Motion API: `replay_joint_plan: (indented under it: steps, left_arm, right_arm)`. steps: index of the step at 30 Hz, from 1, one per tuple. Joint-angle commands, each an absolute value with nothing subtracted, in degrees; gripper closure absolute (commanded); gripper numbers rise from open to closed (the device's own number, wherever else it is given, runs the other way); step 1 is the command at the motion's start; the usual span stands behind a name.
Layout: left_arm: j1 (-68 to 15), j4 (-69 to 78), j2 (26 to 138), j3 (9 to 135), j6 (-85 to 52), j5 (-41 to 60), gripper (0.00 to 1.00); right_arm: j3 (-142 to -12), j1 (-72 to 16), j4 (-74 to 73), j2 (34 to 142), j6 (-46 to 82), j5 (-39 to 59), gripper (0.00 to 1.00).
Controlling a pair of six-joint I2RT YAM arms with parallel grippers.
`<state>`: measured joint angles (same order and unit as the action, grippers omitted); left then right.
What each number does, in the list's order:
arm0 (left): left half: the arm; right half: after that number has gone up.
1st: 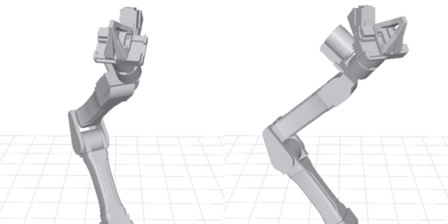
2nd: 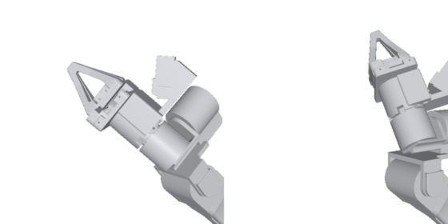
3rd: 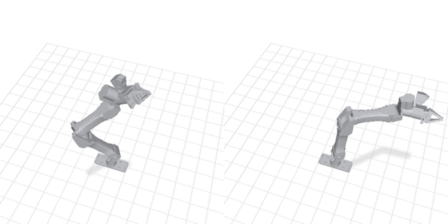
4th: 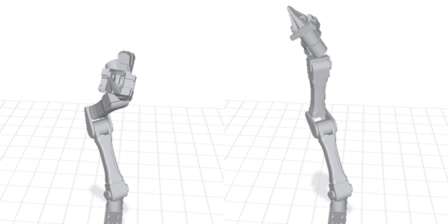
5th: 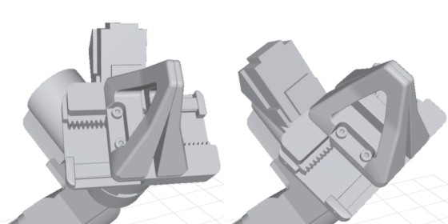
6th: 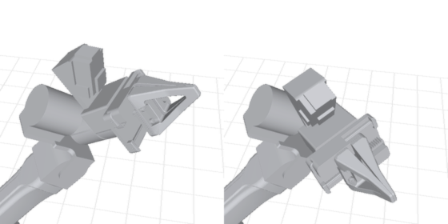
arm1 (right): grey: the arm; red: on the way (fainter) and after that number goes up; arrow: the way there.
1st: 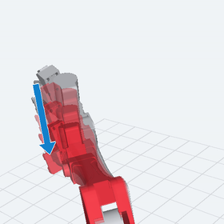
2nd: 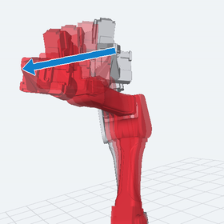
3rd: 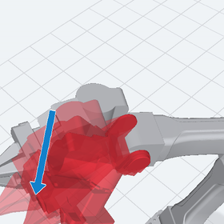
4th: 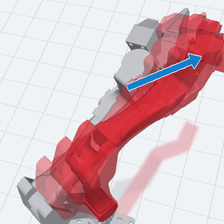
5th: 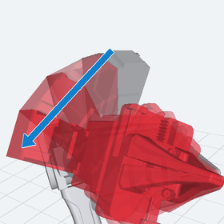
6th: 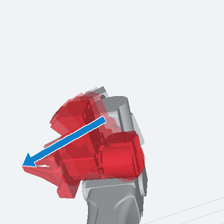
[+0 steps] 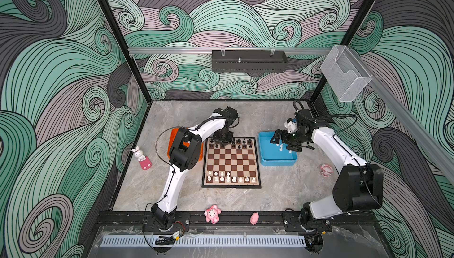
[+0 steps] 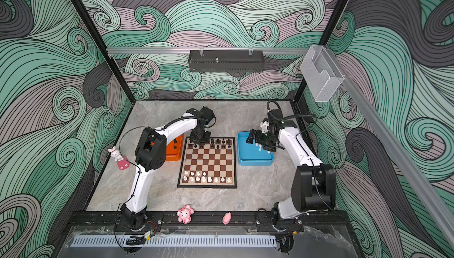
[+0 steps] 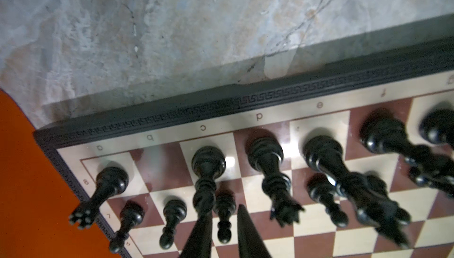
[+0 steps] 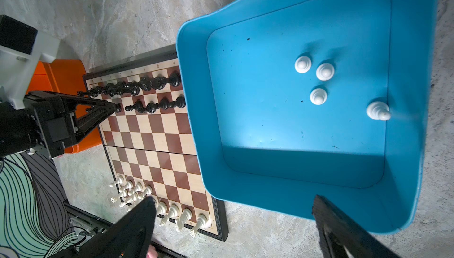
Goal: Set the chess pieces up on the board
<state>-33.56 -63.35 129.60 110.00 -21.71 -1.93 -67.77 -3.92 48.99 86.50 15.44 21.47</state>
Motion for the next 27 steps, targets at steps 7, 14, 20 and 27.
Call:
replay_joint_plan:
  steps: [7, 14, 20, 27]
  left_arm:
    - [-33.95, -64.24, 127.98, 109.84, -22.6, -2.49, 0.73]
    - [-33.93, -64.47, 125.36, 108.91, -22.79, -3.03, 0.71]
    - [-33.93, -64.99, 123.59, 108.4, -22.94, -4.02, 0.7]
    - [-33.84, -65.36, 119.59, 107.49, -23.29, -5.22, 0.66]
  right_arm:
    - [-67.68, -3.64, 49.51, 86.31, 15.64, 21.04, 0.0]
    - [-67.66, -3.34, 49.65, 85.4, 15.73, 20.41, 0.01]
    - [-67.72, -3.34, 49.72, 85.29, 15.9, 20.97, 0.0]
    - [-68.68, -3.34, 50.41, 85.61, 16.83, 19.49, 0.0]
